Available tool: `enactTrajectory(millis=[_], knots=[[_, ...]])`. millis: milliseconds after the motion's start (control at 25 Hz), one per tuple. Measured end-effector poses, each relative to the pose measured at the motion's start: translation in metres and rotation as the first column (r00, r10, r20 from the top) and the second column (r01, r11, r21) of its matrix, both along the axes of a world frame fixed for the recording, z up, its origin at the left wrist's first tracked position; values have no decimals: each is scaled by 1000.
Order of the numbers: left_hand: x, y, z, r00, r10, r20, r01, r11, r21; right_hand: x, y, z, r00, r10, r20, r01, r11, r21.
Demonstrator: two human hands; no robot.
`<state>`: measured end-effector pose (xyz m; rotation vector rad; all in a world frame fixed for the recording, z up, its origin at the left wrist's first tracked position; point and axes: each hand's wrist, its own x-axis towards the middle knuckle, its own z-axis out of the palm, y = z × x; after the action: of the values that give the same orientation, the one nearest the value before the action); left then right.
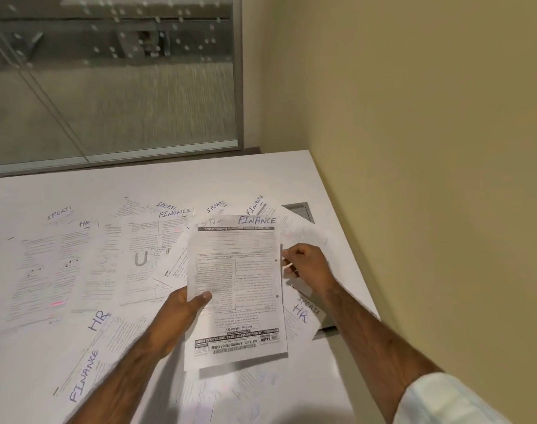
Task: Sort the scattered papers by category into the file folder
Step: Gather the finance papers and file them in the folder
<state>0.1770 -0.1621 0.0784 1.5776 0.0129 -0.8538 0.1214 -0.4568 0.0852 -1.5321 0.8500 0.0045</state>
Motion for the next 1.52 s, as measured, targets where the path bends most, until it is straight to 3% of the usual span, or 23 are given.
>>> enactTrajectory(millis=[80, 200, 400, 560, 840, 1000, 1160, 1240, 1320, 1400, 1520], knots=[[5, 5, -6, 998, 61, -10, -60, 998, 7, 15, -24, -9, 994, -84, -76, 66, 974, -219], [10, 13, -13, 990, 138, -31, -138, 990, 10, 28, -71, -31, 975, -86, -206, -36, 851, -525], [18, 17, -14, 986, 154, -66, -154, 988, 4, 58, -113, -60, 833, 24, -552, -425, 667, -613], [27, 18, -15, 979, 181, -89, -183, 983, -7, 69, -120, -67, 755, 51, -654, -560, 569, -602], [35, 14, -13, 969, 203, -141, -213, 975, -60, 71, -120, -68, 848, 9, -530, -422, 617, -664], [38, 21, -10, 972, 213, -103, -223, 970, -97, 66, -106, -27, 970, -57, -236, -130, 702, -700], [41, 24, -5, 961, 269, -71, -275, 955, -111, 43, -86, 51, 982, -136, 134, 191, 730, -657], [42, 23, 1, 944, 321, -74, -328, 938, -110, 28, -76, 74, 926, -236, 294, 360, 785, -504], [41, 23, 6, 940, 337, -55, -341, 934, -105, 14, -58, 83, 866, -334, 372, 439, 865, -244], [38, 24, 14, 938, 346, -37, -348, 932, -100, 0, -33, 80, 882, -333, 334, 381, 920, -88], [32, 27, 21, 937, 349, -26, -350, 932, -98, -21, 10, 64, 950, -219, 221, 231, 973, -29]])
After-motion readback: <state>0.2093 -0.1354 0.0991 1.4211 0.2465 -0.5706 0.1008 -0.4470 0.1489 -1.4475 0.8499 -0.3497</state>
